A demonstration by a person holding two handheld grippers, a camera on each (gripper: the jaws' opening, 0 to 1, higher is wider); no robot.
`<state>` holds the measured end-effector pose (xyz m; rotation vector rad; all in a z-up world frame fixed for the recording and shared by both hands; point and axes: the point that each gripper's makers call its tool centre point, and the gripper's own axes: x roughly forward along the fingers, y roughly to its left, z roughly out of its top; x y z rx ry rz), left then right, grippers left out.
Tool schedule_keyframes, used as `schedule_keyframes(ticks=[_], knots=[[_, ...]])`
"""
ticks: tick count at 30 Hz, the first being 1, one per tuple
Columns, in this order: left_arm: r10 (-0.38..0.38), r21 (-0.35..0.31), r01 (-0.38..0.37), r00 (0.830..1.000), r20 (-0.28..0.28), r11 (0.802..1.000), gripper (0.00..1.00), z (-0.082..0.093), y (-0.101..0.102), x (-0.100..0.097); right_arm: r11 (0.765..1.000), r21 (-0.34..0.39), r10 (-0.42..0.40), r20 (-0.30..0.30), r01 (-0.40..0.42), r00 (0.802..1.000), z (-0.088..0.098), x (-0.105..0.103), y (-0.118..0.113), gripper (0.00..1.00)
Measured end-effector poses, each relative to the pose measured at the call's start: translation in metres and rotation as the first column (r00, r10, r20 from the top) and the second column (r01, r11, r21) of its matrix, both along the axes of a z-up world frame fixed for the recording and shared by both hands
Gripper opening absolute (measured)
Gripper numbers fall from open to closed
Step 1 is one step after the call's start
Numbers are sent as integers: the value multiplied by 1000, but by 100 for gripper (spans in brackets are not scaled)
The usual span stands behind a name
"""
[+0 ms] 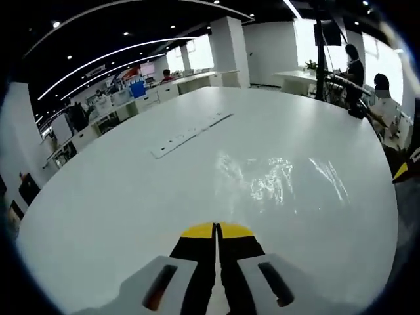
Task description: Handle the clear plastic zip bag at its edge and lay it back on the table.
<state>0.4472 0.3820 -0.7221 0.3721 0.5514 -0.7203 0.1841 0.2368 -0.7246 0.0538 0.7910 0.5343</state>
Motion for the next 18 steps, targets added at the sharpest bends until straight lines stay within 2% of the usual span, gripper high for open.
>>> schedule_keyframes(ticks=[5, 7, 18], knots=[[3, -3, -3, 1000, 2, 1000, 0, 4, 5, -20, 1000, 4, -1, 9, 1, 1000, 1, 1, 0, 89], [4, 0, -4, 1000, -1, 1000, 0, 2, 7, -23, 1000, 6, 0, 13, 0, 1000, 2, 1, 0, 89], [20, -5, -20, 1000, -23, 1000, 0, -2, 11, -70, 1000, 13, 6, 26, -6, 1000, 5, 3, 2, 88]])
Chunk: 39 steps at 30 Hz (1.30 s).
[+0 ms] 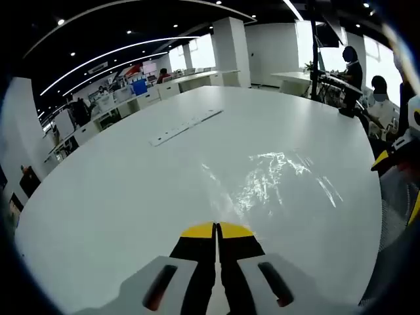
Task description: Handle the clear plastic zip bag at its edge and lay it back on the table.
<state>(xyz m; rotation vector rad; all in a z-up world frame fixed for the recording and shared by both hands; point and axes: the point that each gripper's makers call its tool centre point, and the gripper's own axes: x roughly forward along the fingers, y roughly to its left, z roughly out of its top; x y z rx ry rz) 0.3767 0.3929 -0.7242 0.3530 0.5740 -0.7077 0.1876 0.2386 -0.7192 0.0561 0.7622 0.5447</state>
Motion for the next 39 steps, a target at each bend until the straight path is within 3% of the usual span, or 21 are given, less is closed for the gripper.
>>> schedule_keyframes(ticks=[7, 16, 29, 39], knots=[[-1, 1, 1, 1000, -12, 1000, 0, -3, -5, -33, 1000, -24, 1, -1, -1, 1000, -1, -1, -1, 85], [9, -3, -9, 1000, -19, 1000, 0, 2, -1, -61, 1000, -18, -5, 7, 6, 1000, 4, 12, 1, 82], [-6, 24, 6, 1000, 1, 1000, 0, 6, 5, -82, 999, 14, 46, 43, -47, 998, 18, 47, 27, 80], [-40, 67, 37, 998, 40, 997, 0, 12, 13, -91, 993, -12, 118, 66, -118, 991, 20, 69, 37, 80]])
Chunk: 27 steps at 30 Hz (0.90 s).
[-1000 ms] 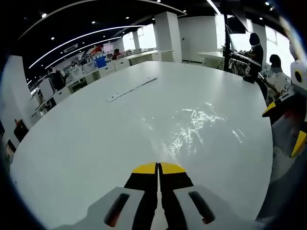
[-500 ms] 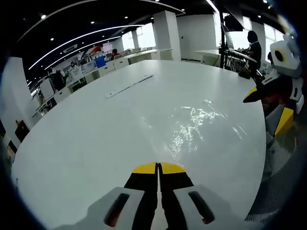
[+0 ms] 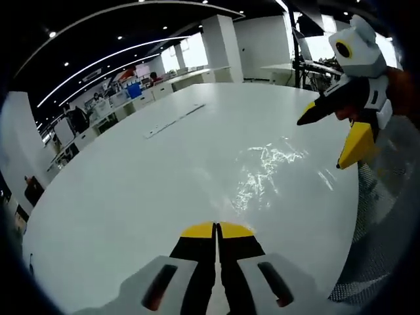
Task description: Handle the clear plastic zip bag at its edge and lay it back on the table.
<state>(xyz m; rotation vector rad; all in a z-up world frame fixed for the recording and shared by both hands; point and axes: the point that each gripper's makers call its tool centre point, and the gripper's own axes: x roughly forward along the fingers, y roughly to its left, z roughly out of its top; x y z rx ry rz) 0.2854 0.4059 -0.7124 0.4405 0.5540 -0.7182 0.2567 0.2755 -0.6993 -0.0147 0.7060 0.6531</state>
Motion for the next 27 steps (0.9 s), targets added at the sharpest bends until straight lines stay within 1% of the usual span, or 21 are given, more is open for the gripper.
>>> schedule_keyframes(ticks=[1, 3, 7, 14, 17, 20, 22, 24, 25, 26, 27], knots=[[-1, 1, 1, 1000, 5, 1000, 0, 4, 1, -1, 1000, -7, 6, 3, -6, 1000, 1, 4, -1, 80], [-5, 3, 5, 1000, 13, 1000, 0, 5, 1, 2, 1000, -12, 17, 14, -17, 1000, 4, 13, -1, 80], [-17, 5, 17, 999, 29, 1000, 0, 10, 3, 2, 999, -24, 39, 34, -38, 999, 10, 26, 2, 80], [-72, 23, 71, 995, 66, 997, 0, 20, 2, -3, 997, -40, 71, 47, -69, 996, 10, 45, 3, 79], [-97, 40, 94, 992, 78, 995, 0, 20, 3, -4, 994, -55, 100, 67, -96, 993, 8, 55, 4, 75], [-117, 55, 112, 989, 87, 992, 0, 22, 3, -6, 991, -66, 123, 69, -119, 990, 8, 59, 6, 74], [-132, 62, 126, 987, 94, 990, 0, 24, 2, -7, 986, -86, 146, 73, -139, 987, 6, 64, 6, 74], [-145, 68, 138, 985, 98, 988, 0, 25, 2, -8, 982, -108, 167, 79, -158, 983, 7, 65, 7, 73], [-154, 63, 148, 983, 100, 987, 0, 27, 0, -9, 973, -139, 199, 95, -185, 975, 8, 67, 7, 72], [-163, 42, 159, 982, 100, 986, 0, 29, -3, -11, 962, -169, 237, 109, -216, 965, 8, 70, 9, 71], [-165, 24, 163, 982, 95, 986, 0, 30, -5, -11, 958, -178, 247, 112, -225, 963, 7, 71, 10, 70]])
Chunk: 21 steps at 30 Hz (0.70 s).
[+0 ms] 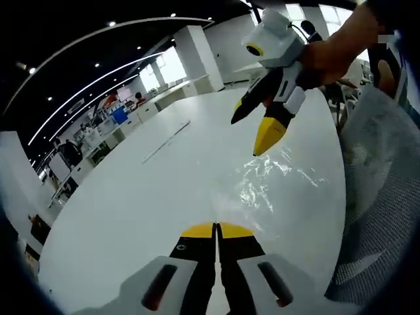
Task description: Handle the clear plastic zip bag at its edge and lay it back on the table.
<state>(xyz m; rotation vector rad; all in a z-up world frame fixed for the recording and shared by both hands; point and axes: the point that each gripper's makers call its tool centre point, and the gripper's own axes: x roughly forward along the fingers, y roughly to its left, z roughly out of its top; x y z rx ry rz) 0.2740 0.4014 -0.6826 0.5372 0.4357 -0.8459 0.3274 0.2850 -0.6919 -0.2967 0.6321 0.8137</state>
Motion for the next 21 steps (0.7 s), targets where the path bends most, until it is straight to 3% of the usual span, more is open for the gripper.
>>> schedule_keyframes(ticks=[8, 9, 14, 21], knots=[[-44, 9, 44, 999, 14, 999, 0, 5, -5, -3, 990, -95, 107, 30, -104, 994, -8, 20, 2, 66], [-52, 10, 52, 999, 12, 999, 0, 5, -6, -3, 981, -143, 137, 26, -132, 990, -13, 21, -2, 66], [-94, 21, 94, 995, 22, 995, 0, 11, -14, -9, 946, -225, 246, 20, -235, 969, -26, 20, 1, 62], [-125, 27, 124, 991, 40, 992, 0, 19, -19, -9, 906, -295, 321, 7, -304, 947, -36, 15, -3, 51]])
